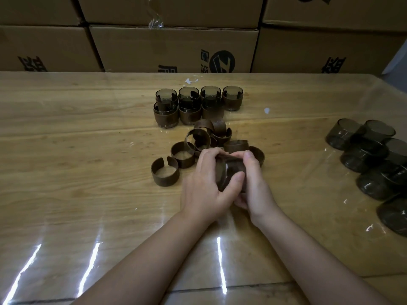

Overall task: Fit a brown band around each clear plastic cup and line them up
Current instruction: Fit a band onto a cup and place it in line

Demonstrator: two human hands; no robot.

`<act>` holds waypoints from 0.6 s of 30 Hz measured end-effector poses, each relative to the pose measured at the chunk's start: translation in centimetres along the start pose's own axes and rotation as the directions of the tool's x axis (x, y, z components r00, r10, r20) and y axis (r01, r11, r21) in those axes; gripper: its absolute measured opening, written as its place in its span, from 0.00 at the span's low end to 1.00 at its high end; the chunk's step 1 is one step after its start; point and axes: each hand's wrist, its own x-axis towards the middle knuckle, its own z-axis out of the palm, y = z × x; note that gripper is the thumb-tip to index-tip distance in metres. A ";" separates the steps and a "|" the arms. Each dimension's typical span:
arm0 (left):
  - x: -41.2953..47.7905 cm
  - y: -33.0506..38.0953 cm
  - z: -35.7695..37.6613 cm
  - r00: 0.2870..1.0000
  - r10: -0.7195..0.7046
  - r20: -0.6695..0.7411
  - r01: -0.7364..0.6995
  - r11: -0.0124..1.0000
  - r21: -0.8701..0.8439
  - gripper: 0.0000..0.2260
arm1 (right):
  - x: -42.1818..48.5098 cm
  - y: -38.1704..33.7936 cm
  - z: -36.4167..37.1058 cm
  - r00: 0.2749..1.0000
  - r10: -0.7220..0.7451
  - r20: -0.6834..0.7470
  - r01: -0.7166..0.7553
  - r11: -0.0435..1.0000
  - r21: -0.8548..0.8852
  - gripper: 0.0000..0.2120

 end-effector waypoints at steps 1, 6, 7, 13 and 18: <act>0.0 0.2 0.0 1.000 0.002 -0.006 -0.002 1.000 0.018 0.29 | 0.0 0.0 -0.1 0.999 0.045 -0.003 -0.045 0.998 0.032 0.19; 0.2 0.4 -0.2 0.998 0.058 -0.023 -0.057 0.997 0.047 0.29 | 0.4 0.3 -0.3 0.984 0.170 0.052 -0.176 0.974 0.145 0.23; 0.3 0.3 -0.3 0.996 0.085 -0.029 -0.083 0.996 0.043 0.29 | 0.5 0.3 -0.3 0.978 0.199 0.066 -0.208 0.964 0.164 0.23; 0.5 -0.5 -0.5 0.975 0.192 -0.111 -0.204 0.973 -0.107 0.27 | 0.9 0.5 -0.3 0.967 0.241 0.077 -0.252 0.948 0.192 0.20; 0.6 -0.7 -0.3 0.971 0.200 -0.135 -0.221 0.961 -0.169 0.26 | 0.7 0.5 -0.1 0.975 0.205 0.087 -0.220 0.946 0.237 0.25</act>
